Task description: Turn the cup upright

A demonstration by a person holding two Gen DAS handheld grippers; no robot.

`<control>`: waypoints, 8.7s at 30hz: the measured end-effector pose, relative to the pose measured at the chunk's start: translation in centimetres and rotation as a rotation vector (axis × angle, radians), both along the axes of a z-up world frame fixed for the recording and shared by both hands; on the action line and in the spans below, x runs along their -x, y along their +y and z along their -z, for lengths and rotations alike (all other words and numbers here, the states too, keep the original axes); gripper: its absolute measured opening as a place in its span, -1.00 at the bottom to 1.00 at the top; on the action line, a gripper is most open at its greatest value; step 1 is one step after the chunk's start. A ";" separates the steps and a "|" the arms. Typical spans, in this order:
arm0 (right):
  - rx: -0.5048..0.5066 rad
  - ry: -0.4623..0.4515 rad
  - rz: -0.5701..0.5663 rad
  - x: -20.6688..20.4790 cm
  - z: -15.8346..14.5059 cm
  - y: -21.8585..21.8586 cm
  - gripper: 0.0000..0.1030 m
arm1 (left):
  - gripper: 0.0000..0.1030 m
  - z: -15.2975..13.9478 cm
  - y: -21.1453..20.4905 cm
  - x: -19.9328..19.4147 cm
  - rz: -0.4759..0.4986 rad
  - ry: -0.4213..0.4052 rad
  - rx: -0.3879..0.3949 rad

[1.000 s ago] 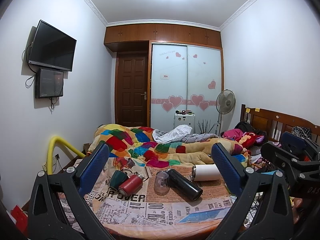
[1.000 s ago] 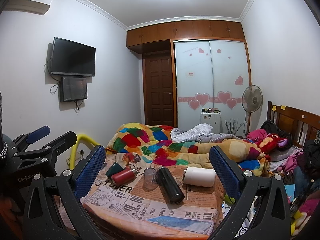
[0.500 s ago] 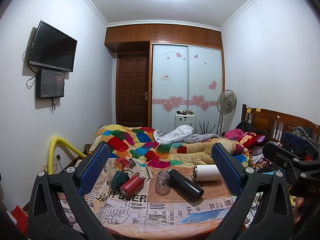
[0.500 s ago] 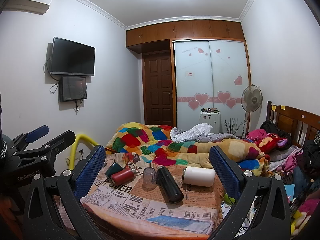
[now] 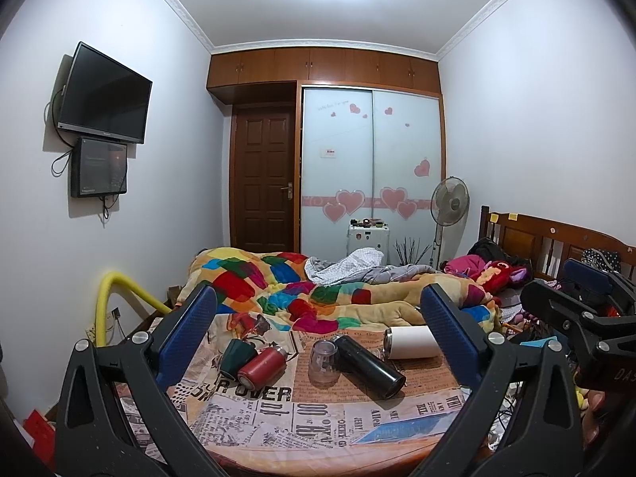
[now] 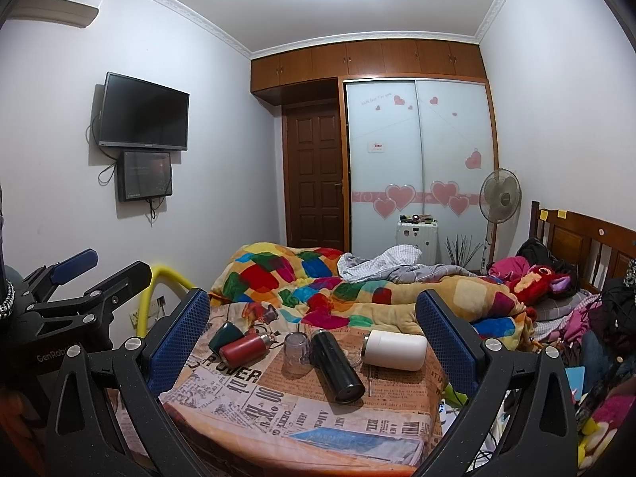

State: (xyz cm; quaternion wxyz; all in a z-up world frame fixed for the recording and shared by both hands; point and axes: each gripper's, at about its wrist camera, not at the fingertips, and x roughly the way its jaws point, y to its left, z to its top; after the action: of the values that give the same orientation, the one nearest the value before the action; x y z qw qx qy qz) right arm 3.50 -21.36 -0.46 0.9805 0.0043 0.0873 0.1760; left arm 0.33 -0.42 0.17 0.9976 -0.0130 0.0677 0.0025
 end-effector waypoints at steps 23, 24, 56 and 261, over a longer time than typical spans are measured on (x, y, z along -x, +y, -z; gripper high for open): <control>0.016 0.055 0.009 -1.7 1.7 -1.0 1.00 | 1.00 2.0 1.0 -2.6 -0.001 0.053 0.018; 0.019 0.065 0.012 -2.1 2.0 -1.0 1.00 | 1.00 2.2 1.2 -3.1 -0.003 0.063 0.023; 0.102 0.473 0.153 -15.9 12.7 -1.1 1.00 | 0.59 24.7 12.1 -35.2 0.069 0.889 0.056; 0.204 0.582 -0.168 -16.5 12.2 8.1 0.34 | 0.74 14.7 6.9 -15.9 0.014 0.548 0.090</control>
State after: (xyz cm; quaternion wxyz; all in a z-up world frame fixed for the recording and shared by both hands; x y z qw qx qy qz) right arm 20.04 -13.23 -12.66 0.8918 -0.0510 0.3814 0.2380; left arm 16.20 6.46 -14.51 0.9405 -0.0557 0.3352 -0.0039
